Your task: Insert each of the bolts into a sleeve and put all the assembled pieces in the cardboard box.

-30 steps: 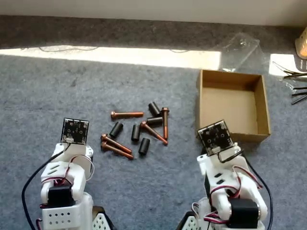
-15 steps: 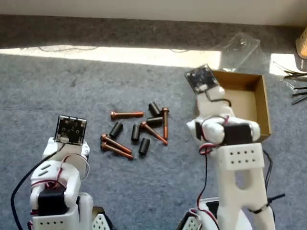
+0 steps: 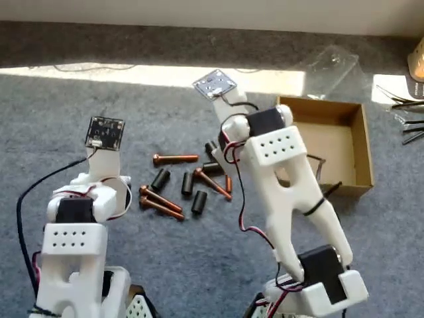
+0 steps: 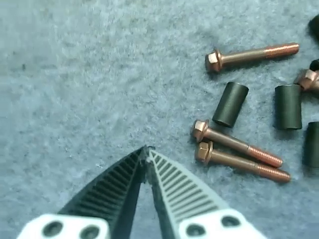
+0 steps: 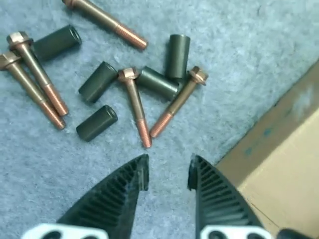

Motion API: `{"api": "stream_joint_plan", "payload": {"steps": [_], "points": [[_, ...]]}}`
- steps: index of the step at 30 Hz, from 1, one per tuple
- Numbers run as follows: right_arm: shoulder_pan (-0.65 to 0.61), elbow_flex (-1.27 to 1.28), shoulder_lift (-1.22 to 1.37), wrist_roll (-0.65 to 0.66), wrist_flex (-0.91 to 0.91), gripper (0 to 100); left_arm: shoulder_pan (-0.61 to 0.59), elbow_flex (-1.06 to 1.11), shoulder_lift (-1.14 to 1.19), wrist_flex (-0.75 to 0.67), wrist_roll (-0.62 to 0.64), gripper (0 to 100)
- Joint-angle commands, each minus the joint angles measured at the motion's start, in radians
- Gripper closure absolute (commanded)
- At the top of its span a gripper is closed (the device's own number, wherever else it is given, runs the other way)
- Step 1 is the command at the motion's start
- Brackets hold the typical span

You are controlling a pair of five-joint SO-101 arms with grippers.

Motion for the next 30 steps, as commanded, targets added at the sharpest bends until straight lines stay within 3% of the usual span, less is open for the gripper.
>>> {"api": "stream_joint_plan", "payload": {"steps": [1, 6, 13, 17, 23, 30], "points": [[-0.028, -0.137, 0.091, -0.006, 0.012, 86.5, -0.03, -0.054, 0.148, -0.044, 0.025, 96], [-0.036, -0.338, 0.305, -0.006, 0.074, 86.4, -0.056, -0.054, 0.228, -0.074, 0.028, 87], [-0.079, -0.76, 0.605, 0.043, 0.275, 86.4, -0.156, -0.004, 0.237, -0.166, 0.08, 87], [-0.088, -0.946, 0.727, 0.061, 0.288, 86.4, -0.186, -0.002, 0.237, -0.172, 0.08, 87], [-0.082, -0.972, 0.849, 0.126, 0.288, 86.2, -0.202, 0.001, 0.237, -0.172, 0.078, 87], [-0.058, -0.972, 0.858, 0.161, 0.275, 77.8, -0.202, 0.001, 0.237, -0.169, 0.077, 87]]}}
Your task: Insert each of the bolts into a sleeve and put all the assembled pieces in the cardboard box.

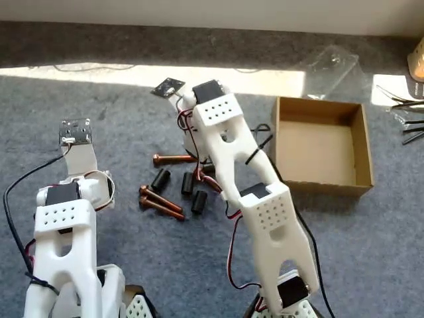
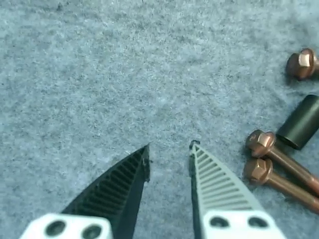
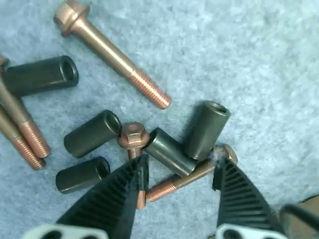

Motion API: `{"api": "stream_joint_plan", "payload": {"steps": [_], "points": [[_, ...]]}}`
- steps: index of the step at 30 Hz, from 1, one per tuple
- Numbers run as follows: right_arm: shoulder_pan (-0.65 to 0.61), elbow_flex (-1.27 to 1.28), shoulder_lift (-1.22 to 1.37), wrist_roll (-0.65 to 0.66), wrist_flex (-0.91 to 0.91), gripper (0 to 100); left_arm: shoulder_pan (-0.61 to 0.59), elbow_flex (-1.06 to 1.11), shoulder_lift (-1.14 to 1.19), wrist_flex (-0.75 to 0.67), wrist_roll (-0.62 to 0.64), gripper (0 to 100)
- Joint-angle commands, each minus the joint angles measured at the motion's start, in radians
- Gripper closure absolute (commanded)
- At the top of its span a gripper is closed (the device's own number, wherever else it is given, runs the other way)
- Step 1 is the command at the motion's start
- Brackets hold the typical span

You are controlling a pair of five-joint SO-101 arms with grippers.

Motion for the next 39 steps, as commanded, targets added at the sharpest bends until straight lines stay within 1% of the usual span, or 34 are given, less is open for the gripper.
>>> {"api": "stream_joint_plan", "payload": {"steps": [1, 7, 9, 13, 18, 19, 21, 35, 37, 39], "points": [[0.022, -0.053, -0.022, 0.015, -0.002, 77.8, -0.008, -0.005, -0.002, -0.012, 0.008, 87], [0.03, -0.042, -0.018, 0.015, -0.085, 77.8, -0.008, -0.005, -0.002, -0.012, 0.008, 87], [0.028, -0.042, -0.018, 0.015, -0.085, 78.3, -0.008, -0.004, 0.001, -0.012, 0.008, 87], [0.024, -0.038, 0.001, 0.015, -0.091, 83.0, -0.008, -0.004, 0.001, -0.014, 0.008, 87], [0.027, -0.041, 0.096, 0.011, -0.091, 83.1, -0.008, -0.004, 0.001, -0.012, 0.008, 87], [0.028, -0.044, 0.11, -0.008, -0.091, 83.1, -0.008, -0.004, 0.001, -0.012, 0.008, 87], [0.027, -0.076, 0.13, -0.025, -0.096, 83.1, -0.008, -0.004, 0.002, -0.012, 0.008, 87], [0.041, -0.268, 0.268, -0.02, -0.073, 84.0, -0.005, -0.004, 0.004, -0.014, 0.008, 87], [0.047, -0.312, 0.268, -0.02, -0.054, 87.8, -0.004, -0.002, 0.004, -0.014, 0.008, 87], [0.053, -0.355, 0.272, -0.021, -0.047, 94.6, -0.004, -0.002, 0.004, -0.015, 0.008, 87]]}}
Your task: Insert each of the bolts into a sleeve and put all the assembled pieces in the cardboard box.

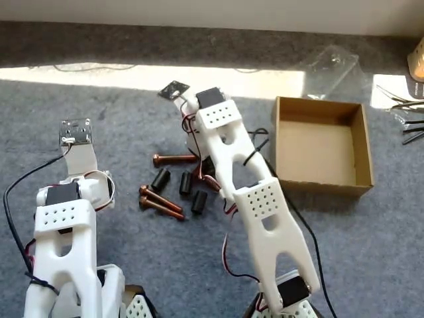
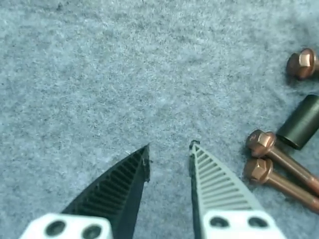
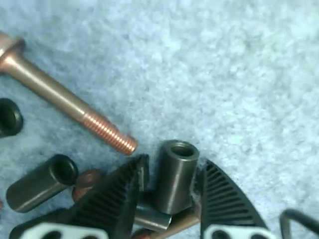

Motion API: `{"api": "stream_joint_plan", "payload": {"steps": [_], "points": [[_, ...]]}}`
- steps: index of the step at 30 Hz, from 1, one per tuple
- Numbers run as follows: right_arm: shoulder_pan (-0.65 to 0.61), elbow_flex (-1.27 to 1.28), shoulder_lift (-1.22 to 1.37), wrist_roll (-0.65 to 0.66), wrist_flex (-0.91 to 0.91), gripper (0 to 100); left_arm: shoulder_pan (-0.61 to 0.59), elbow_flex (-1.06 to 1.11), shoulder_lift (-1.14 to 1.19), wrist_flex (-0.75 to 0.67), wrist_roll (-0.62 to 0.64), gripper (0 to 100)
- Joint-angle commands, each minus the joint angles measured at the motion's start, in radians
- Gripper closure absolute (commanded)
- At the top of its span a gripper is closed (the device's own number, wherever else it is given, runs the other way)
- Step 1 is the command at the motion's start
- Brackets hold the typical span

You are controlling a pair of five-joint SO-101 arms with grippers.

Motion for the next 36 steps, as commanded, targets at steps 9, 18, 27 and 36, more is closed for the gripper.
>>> {"api": "stream_joint_plan", "payload": {"steps": [9, 18, 27, 36], "points": [[0.07, -0.12, -0.01, -0.008, 0.01, 98.7, -0.004, -0.002, 0.004, -0.015, 0.008, 87], [0.071, -0.127, -0.015, -0.012, 0.038, 99.1, -0.004, -0.002, 0.004, -0.015, 0.006, 87], [0.064, -0.222, -0.194, -0.098, 0.082, 99.4, -0.002, -0.002, 0.005, -0.017, 0.006, 87], [0.062, 0.068, -0.579, -0.13, 0.082, 99.4, 0.05, 0.03, 0.005, -0.058, 0.006, 87]]}}
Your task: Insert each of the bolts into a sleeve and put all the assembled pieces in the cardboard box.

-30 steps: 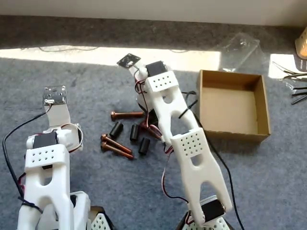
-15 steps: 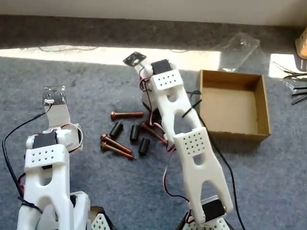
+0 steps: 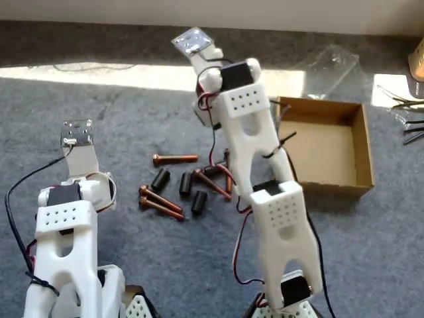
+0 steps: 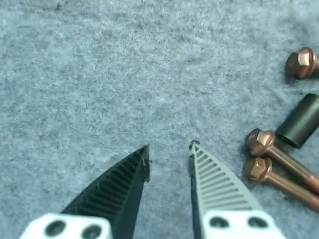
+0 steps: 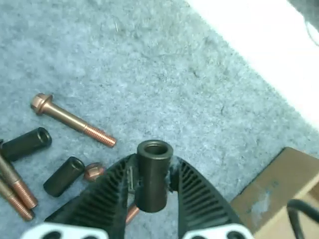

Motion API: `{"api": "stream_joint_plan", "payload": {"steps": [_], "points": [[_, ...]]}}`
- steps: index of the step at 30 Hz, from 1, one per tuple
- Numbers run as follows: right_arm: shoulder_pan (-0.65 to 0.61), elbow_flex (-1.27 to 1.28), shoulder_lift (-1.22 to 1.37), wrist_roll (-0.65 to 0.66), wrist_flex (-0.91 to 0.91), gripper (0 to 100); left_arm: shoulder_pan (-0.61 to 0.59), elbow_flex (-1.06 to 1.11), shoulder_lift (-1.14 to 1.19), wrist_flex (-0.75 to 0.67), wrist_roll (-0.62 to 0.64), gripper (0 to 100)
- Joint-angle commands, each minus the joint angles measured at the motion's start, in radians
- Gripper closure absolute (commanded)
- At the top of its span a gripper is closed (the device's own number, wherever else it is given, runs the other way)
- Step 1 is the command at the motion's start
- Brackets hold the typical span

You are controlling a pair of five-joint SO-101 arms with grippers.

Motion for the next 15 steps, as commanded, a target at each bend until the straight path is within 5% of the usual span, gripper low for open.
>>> {"api": "stream_joint_plan", "payload": {"steps": [1, 15], "points": [[0.007, 0.12, -0.272, -0.009, 0.019, 99.4, 0.041, 0.022, 0.005, -0.063, 0.006, 87], [0.007, 0.733, -0.929, -0.011, 0.016, 99.4, 0.114, 0.03, 0.007, -0.068, 0.008, 87]]}}
